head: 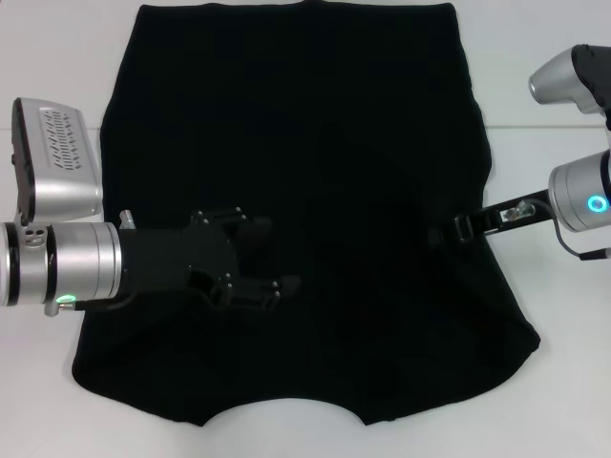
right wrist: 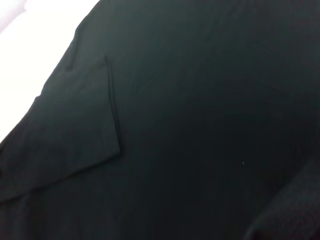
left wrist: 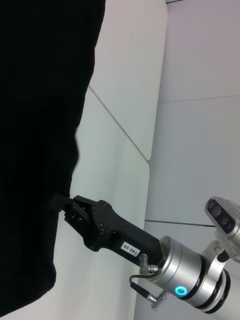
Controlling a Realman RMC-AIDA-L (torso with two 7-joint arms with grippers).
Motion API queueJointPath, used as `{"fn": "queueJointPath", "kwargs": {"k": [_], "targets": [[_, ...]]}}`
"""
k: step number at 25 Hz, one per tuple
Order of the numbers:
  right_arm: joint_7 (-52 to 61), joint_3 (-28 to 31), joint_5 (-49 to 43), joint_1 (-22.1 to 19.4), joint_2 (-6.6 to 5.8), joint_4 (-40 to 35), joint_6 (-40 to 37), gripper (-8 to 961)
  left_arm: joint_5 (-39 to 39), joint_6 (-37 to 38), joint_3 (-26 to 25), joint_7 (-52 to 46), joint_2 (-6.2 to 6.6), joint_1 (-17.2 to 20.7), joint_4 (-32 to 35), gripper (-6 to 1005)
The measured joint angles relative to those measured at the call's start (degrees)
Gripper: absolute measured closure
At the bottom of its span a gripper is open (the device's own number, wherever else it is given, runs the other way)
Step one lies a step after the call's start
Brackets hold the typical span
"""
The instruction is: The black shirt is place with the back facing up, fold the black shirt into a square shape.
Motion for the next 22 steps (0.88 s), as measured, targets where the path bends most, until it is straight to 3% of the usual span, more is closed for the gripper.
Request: {"fn": "queueJointPath", "kwargs": {"k": [9,15,22], "targets": [[1.5,-0.7,0.9,0.5,0.27,-0.3,-1.3,929,-0.1,-0.9,-0.1,-0.8,0.04,0.0,0.0,183],[-1.3,-0.6,5.8,-0.2,-0.01,-0.5,-2.9,687,-0.1,-1.6,-1.1,-4.2,0.29,0.3,0.3,192],[-7.6,-0.3,11.5,-2.8,0.52,0.1,-2.0,438,0.9,-0.2,-7.1,-12.0,1.47,1.2,0.9,203]]}}
